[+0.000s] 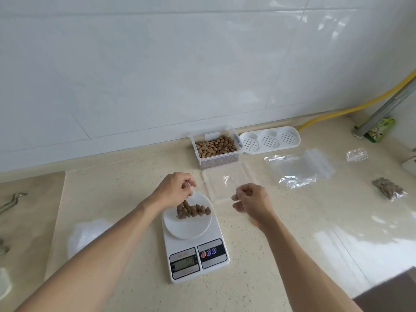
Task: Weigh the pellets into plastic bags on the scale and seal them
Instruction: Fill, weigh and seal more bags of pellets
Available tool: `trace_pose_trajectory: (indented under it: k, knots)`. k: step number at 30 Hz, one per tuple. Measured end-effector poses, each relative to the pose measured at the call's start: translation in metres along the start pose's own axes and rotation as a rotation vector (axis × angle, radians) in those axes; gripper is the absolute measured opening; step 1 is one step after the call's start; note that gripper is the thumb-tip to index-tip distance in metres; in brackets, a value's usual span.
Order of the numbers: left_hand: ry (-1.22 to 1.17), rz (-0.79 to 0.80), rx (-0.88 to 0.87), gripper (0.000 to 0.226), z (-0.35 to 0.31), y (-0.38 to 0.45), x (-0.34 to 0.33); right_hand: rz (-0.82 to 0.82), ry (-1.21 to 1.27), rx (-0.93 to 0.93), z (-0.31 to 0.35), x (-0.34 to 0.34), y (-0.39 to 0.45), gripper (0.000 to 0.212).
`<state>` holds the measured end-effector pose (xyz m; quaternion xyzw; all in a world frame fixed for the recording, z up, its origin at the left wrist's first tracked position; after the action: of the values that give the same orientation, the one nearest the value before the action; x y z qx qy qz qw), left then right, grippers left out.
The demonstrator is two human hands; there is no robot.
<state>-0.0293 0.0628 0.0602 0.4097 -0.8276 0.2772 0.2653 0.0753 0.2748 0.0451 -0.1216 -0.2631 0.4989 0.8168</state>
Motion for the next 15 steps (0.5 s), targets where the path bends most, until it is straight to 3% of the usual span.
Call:
trace_pose_trajectory:
  k: [5, 10, 15]
  knots:
    - [0.143, -0.032, -0.018, 0.017, 0.014, 0.007, -0.013, -0.01, -0.042, -0.065, -0.012, -0.006, 0.013, 0.01]
    - [0.379, -0.155, -0.098, 0.037, 0.028, -0.004, -0.013, -0.097, -0.291, -0.042, -0.016, -0.008, 0.016, 0.039]
    - [0.6, -0.203, -0.197, 0.046, 0.05, -0.033, -0.012, -0.214, -0.557, 0.184, -0.007, -0.016, 0.006, 0.044]
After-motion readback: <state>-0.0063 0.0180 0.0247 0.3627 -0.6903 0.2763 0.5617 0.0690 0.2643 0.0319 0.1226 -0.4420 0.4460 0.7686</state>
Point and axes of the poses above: each hand's wrist, its own y-axis towards the middle knuckle, its own x-axis out of the back of the hand, z = x × y, the point moved 2 cm from there along y, towards the middle knuckle, and after that the axes turned 2 degrees about -x, right-handed, at the moved point
